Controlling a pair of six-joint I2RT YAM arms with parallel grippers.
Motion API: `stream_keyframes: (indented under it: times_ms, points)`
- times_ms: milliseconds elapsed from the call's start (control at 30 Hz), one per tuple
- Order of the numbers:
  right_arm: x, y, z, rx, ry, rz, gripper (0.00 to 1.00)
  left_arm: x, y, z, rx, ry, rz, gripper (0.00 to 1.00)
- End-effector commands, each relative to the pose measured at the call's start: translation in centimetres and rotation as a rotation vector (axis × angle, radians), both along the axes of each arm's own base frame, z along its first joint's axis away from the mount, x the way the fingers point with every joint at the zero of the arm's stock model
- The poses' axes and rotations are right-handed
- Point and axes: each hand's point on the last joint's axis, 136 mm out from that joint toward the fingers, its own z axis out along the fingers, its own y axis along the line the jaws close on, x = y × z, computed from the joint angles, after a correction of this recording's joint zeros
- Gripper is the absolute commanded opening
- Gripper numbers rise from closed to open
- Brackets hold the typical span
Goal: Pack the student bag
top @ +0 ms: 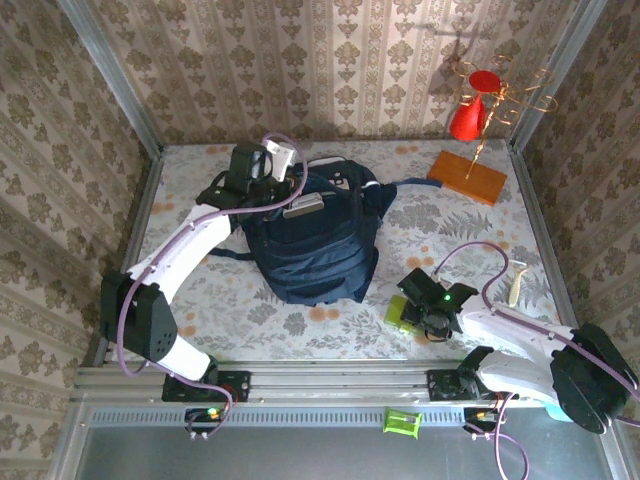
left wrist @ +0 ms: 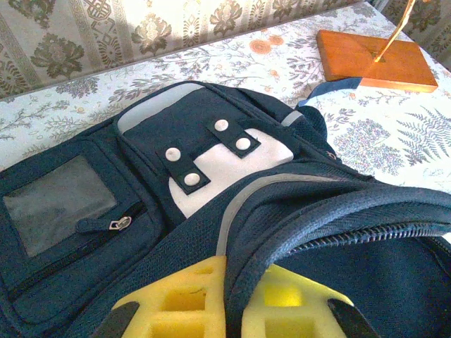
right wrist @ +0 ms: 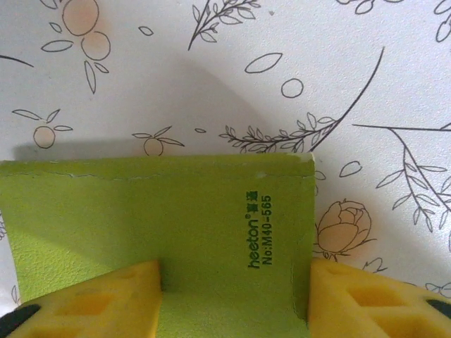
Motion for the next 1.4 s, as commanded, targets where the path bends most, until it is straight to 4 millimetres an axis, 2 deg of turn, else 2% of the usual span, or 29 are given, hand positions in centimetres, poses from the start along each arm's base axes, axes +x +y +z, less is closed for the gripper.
stream_keyframes:
  times_ms: [0, 67, 233, 400, 500, 600, 700, 867, 933, 1000, 1100, 1233, 1300, 1367]
  points:
    - [2.2, 1.9, 0.5, 0.092, -0.109, -0.003, 0.4, 1.2, 0.2, 3.3, -0.075, -0.098, 0.035, 0.0]
    - [3.0, 1.5, 1.1, 0.083, -0.165, -0.007, 0.25, 1.2, 0.2, 3.2, -0.075, -0.097, 0.032, 0.0]
    - [4.4, 1.6, 3.3, 0.087, -0.259, 0.045, 0.16, 1.2, 0.3, 3.1, -0.067, -0.097, 0.034, 0.0]
    - [5.1, 2.2, 6.0, 0.124, -0.329, 0.117, 0.0, 1.2, 0.3, 2.8, -0.063, -0.094, 0.034, 0.0]
    - [5.6, 2.3, 9.1, 0.137, -0.381, 0.172, 0.0, 1.2, 0.4, 2.9, -0.061, -0.096, 0.036, 0.0]
    - [5.7, 2.1, 13.1, 0.142, -0.438, 0.224, 0.0, 1.3, 0.3, 2.7, -0.061, -0.092, 0.035, 0.0]
    - [6.0, 3.0, 17.3, 0.195, -0.513, 0.285, 0.0, 1.4, 0.3, 2.7, -0.062, -0.093, 0.037, 0.0]
    - [7.0, 6.6, 24.5, 0.356, -0.635, 0.39, 0.0, 1.6, 0.2, 2.5, -0.061, -0.087, 0.037, 0.0]
    - [7.8, 8.1, 26.9, 0.427, -0.675, 0.41, 0.0, 1.6, 0.1, 2.5, -0.065, -0.087, 0.033, 0.0]
    - [8.9, 9.8, 28.5, 0.495, -0.69, 0.426, 0.0, 1.5, 0.1, 2.7, -0.069, -0.09, 0.03, 0.0]
    - [11.1, 12.9, 29.3, 0.592, -0.674, 0.43, 0.0, 1.2, 0.0, 3.2, -0.079, -0.108, 0.02, 0.0]
    - [14.1, 17.9, 28.7, 0.67, -0.619, 0.448, 0.0, 0.7, -0.3, 4.4, -0.114, -0.134, -0.003, 0.0]
    - [15.7, 20.3, 28.2, 0.703, -0.597, 0.459, 0.0, 0.5, -0.6, 5.0, -0.134, -0.141, -0.023, 0.0]
    - [17.9, 22.0, 26.4, 0.711, -0.555, 0.425, 0.0, 0.1, -0.8, 5.5, -0.149, -0.144, -0.041, 0.0]
